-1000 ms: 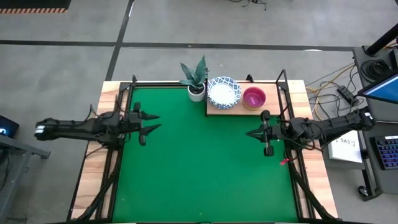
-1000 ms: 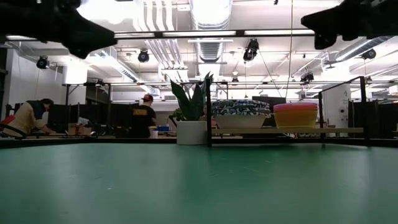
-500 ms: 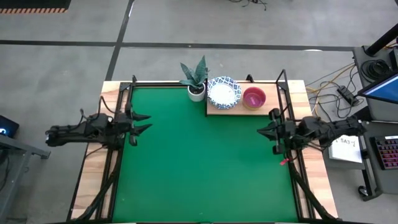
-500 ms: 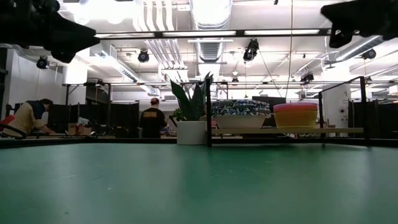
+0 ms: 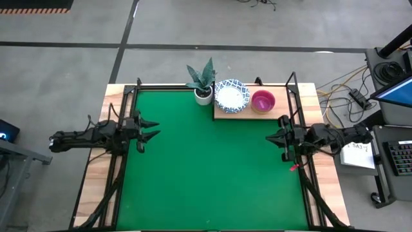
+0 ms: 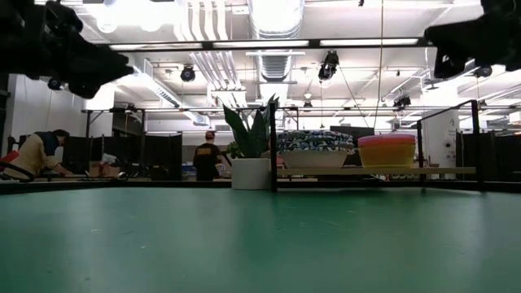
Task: Place and stack bowls onto a shelf
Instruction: Return to Home Position
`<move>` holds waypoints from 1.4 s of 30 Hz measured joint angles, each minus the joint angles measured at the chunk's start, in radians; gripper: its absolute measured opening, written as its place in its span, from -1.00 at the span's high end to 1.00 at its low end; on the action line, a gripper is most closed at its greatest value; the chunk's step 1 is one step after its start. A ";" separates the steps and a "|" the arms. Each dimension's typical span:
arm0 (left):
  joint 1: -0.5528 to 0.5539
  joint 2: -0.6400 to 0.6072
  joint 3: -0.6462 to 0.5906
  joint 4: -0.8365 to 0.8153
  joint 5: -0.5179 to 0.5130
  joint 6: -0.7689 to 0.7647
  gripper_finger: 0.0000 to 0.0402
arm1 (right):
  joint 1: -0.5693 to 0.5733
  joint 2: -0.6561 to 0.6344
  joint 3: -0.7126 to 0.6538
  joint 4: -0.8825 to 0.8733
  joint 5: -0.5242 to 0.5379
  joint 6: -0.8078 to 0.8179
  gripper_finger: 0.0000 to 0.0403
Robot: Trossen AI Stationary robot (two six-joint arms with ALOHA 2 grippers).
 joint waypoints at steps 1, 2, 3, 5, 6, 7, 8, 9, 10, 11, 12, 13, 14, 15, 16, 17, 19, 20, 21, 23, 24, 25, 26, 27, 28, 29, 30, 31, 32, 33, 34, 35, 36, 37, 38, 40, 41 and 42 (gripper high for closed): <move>0.000 0.000 -0.015 0.012 0.000 -0.010 0.26 | 0.000 0.000 -0.013 0.007 0.000 0.004 0.96; 0.000 0.000 -0.033 0.031 0.000 -0.014 0.26 | 0.000 0.000 -0.024 0.018 0.000 0.004 0.96; 0.000 0.000 -0.051 0.051 0.000 -0.020 0.26 | 0.000 0.001 -0.037 0.034 0.001 0.005 0.96; 0.000 0.000 -0.089 0.085 0.000 -0.029 0.26 | 0.000 0.004 -0.056 0.040 0.001 0.018 0.96; 0.000 0.000 -0.108 0.106 0.002 -0.035 0.26 | 0.000 0.001 -0.056 0.033 0.001 0.022 0.96; 0.000 0.004 -0.119 0.143 0.009 -0.037 0.26 | 0.000 0.000 -0.056 0.024 0.001 0.026 0.96; 0.000 0.014 -0.128 0.182 0.031 -0.033 0.26 | 0.000 0.000 -0.056 0.021 0.001 0.029 0.96; 0.000 0.023 -0.135 0.202 0.048 -0.024 0.26 | 0.000 0.002 -0.056 0.023 0.001 0.030 0.96; 0.000 0.028 -0.135 0.197 0.060 -0.013 0.26 | 0.000 0.001 -0.056 0.023 0.001 0.028 0.96; 0.000 0.035 -0.135 0.194 0.062 -0.008 0.26 | 0.000 0.001 -0.056 0.022 0.001 0.020 0.96; 0.000 0.040 -0.135 0.187 0.061 -0.006 0.26 | 0.000 0.005 -0.056 0.013 0.001 0.011 0.96; 0.000 0.045 -0.135 0.179 0.061 -0.003 0.26 | 0.000 0.008 -0.056 -0.001 0.003 0.007 0.96; 0.000 0.054 -0.135 0.179 0.064 -0.002 0.26 | 0.000 0.009 -0.056 -0.012 0.009 0.008 0.96; 0.000 0.062 -0.135 0.179 0.066 -0.002 0.26 | 0.000 0.012 -0.056 -0.023 0.010 0.012 0.96; 0.000 0.071 -0.135 0.178 0.070 -0.002 0.26 | 0.000 0.013 -0.056 -0.035 0.010 0.021 0.96; 0.000 0.078 -0.135 0.177 0.073 -0.001 0.26 | 0.000 0.013 -0.056 -0.045 0.011 0.031 0.96; 0.000 0.093 -0.135 0.178 0.074 -0.003 0.26 | 0.000 0.013 -0.056 -0.065 0.013 0.055 0.96; 0.000 0.098 -0.135 0.177 0.074 -0.003 0.26 | 0.000 0.013 -0.056 -0.067 0.018 0.063 0.96; 0.000 0.103 -0.135 0.177 0.074 -0.003 0.26 | 0.000 0.013 -0.056 -0.067 0.028 0.077 0.96; 0.000 0.112 -0.135 0.177 0.074 -0.007 0.26 | 0.000 0.015 -0.056 -0.067 0.052 0.085 0.95; 0.001 0.116 -0.135 0.177 0.072 -0.008 0.26 | 0.000 0.015 -0.056 -0.067 0.055 0.085 0.95; 0.001 0.120 -0.135 0.177 0.066 -0.008 0.26 | 0.000 0.015 -0.056 -0.067 0.056 0.081 0.95; 0.001 0.124 -0.135 0.179 0.057 -0.008 0.26 | 0.000 0.015 -0.056 -0.068 0.055 0.073 0.95; 0.001 0.127 -0.135 0.179 0.053 -0.009 0.26 | 0.000 0.015 -0.056 -0.068 0.054 0.056 0.95; 0.001 0.131 -0.135 0.179 0.051 -0.011 0.26 | 0.000 0.015 -0.056 -0.068 0.054 0.041 0.95; 0.001 0.134 -0.135 0.180 0.051 -0.007 0.26 | 0.000 0.015 -0.056 -0.069 0.054 0.021 0.95; 0.001 0.137 -0.135 0.179 0.050 -0.002 0.26 | 0.000 0.015 -0.056 -0.069 0.054 -0.003 0.95; 0.001 0.140 -0.134 0.179 0.050 0.000 0.26 | 0.000 0.015 -0.056 -0.070 0.054 -0.033 0.95; 0.001 0.145 -0.133 0.178 0.048 0.000 0.26 | 0.000 0.015 -0.056 -0.070 0.054 -0.058 0.95; 0.001 0.149 -0.131 0.175 0.047 0.000 0.26 | 0.000 0.015 -0.056 -0.070 0.055 -0.087 0.95; 0.001 0.152 -0.129 0.174 0.043 0.000 0.26 | 0.000 0.015 -0.056 -0.070 0.055 -0.115 0.95; 0.001 0.155 -0.127 0.173 0.041 0.000 0.26 | 0.000 0.015 -0.056 -0.070 0.055 -0.137 0.95; 0.001 0.159 -0.126 0.175 0.041 0.000 0.26 | 0.000 0.015 -0.056 -0.070 0.055 -0.147 0.95; 0.001 0.160 -0.126 0.176 0.041 0.000 0.26 | 0.000 0.015 -0.056 -0.070 0.055 -0.154 0.95; 0.001 0.162 -0.126 0.176 0.041 -0.002 0.26 | 0.000 0.015 -0.056 -0.070 0.055 -0.155 0.95; 0.001 0.167 -0.126 0.177 0.041 -0.006 0.26 | 0.000 0.015 -0.056 -0.071 0.055 -0.147 0.95; 0.001 0.168 -0.125 0.177 0.041 -0.007 0.26 | 0.000 0.015 -0.056 -0.071 0.055 -0.136 0.95; 0.001 0.170 -0.125 0.177 0.041 -0.007 0.26 | 0.000 0.015 -0.056 -0.071 0.055 -0.129 0.95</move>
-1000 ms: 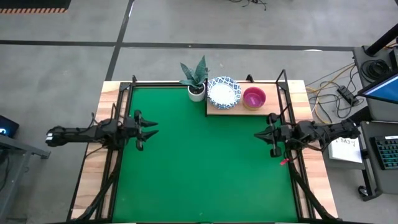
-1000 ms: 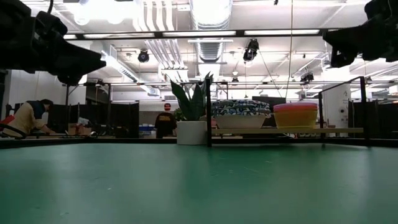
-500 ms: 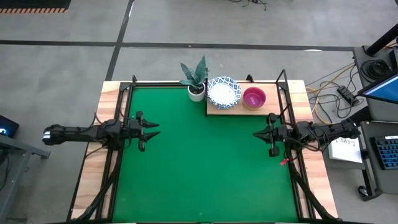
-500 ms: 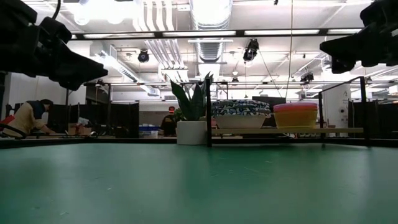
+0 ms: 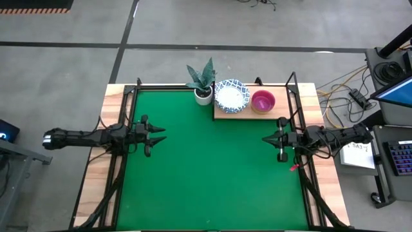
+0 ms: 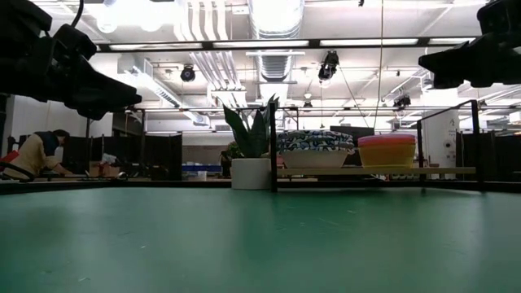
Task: Place and stack bowls onto a shelf
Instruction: Return to Home Position
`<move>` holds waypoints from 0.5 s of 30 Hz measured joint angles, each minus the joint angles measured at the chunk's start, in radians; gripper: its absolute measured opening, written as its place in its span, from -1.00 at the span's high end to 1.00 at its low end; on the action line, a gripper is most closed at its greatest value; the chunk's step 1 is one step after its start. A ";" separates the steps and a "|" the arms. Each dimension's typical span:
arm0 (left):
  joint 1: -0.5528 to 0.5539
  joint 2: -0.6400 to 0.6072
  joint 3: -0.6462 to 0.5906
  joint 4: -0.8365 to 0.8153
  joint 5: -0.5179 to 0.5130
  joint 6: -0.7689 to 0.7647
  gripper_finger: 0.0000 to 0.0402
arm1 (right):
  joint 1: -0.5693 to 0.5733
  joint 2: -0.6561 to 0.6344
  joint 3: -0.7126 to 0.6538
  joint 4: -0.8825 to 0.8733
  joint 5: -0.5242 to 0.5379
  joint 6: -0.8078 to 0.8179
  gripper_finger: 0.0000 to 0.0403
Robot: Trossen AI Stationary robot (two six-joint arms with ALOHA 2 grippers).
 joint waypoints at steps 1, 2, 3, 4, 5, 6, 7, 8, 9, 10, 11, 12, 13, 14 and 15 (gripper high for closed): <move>0.000 0.001 0.000 0.001 0.000 0.000 0.26 | 0.000 0.000 0.000 0.000 0.000 0.009 0.95; 0.000 0.003 0.000 0.001 0.000 0.000 0.26 | 0.000 0.000 0.000 0.000 0.000 0.020 0.95; 0.000 0.004 0.000 0.001 0.001 0.000 0.26 | 0.000 0.000 0.000 0.000 0.000 0.024 0.95; 0.000 0.004 0.000 0.002 0.001 0.000 0.26 | 0.000 0.000 0.000 -0.001 0.000 0.030 0.95; 0.000 0.005 0.001 0.002 0.001 0.000 0.26 | 0.000 0.000 0.000 -0.001 0.000 0.038 0.95; 0.000 0.005 0.001 0.002 0.001 0.000 0.26 | 0.000 0.000 0.000 -0.001 0.000 0.042 0.95; 0.000 0.005 0.001 0.003 0.001 0.000 0.26 | 0.000 0.000 0.000 -0.001 0.000 0.042 0.95; 0.000 0.004 0.001 0.003 0.001 0.000 0.26 | 0.000 0.000 0.000 -0.001 0.000 0.042 0.95; 0.000 0.004 0.001 0.004 0.001 0.000 0.26 | 0.000 0.000 0.000 -0.001 0.000 0.042 0.95; 0.000 0.004 0.001 0.005 0.001 0.000 0.26 | 0.000 0.000 0.000 -0.001 0.000 0.042 0.95; 0.000 0.004 0.001 0.005 0.001 0.000 0.26 | 0.000 0.000 0.000 -0.001 0.000 0.042 0.95; 0.000 0.004 0.001 0.005 0.002 0.000 0.26 | 0.000 0.000 -0.001 -0.001 0.000 0.042 0.95; 0.000 0.004 0.001 0.005 0.002 0.000 0.26 | 0.000 0.000 -0.001 -0.001 0.000 0.042 0.95; 0.000 0.004 0.001 0.005 0.003 0.000 0.26 | 0.000 0.000 -0.001 -0.001 0.000 0.042 0.95; 0.000 0.004 0.002 0.005 0.004 0.000 0.26 | 0.000 0.000 -0.001 -0.001 0.000 0.042 0.95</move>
